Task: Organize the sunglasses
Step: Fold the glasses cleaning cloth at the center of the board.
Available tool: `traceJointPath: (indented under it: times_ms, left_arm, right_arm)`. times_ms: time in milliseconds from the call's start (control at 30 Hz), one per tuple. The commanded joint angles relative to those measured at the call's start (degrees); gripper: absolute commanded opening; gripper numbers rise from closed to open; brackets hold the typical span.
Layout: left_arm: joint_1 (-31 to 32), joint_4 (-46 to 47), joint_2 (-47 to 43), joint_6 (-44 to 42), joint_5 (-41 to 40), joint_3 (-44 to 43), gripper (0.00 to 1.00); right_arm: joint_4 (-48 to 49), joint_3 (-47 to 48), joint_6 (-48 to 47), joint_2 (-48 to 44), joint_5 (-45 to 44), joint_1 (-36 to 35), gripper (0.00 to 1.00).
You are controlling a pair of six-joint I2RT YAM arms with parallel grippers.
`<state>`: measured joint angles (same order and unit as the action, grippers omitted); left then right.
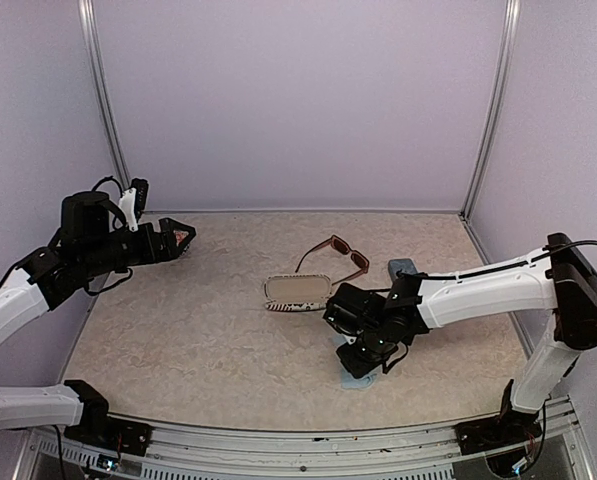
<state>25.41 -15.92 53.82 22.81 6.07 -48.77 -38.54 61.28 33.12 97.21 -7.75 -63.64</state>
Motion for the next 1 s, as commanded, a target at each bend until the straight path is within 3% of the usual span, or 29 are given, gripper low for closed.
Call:
traceJointPath:
  times_ms: [0, 733, 967]
  left_arm:
    - [-0.54, 0.12, -0.65, 0.23, 0.94, 0.52, 0.99]
    - [-0.55, -0.13, -0.82, 0.17, 0.66, 0.54, 0.99]
    - [-0.54, -0.23, -0.74, 0.15, 0.53, 0.52, 0.99]
  right_arm:
    - [-2.45, -0.85, 0.89, -0.84, -0.82, -0.61, 0.29]
    - [-1.50, -0.63, 0.40, 4.40, -0.21, -0.72, 0.26]
    - [-2.00, -0.67, 1.01, 4.57, -1.23, -0.71, 0.20]
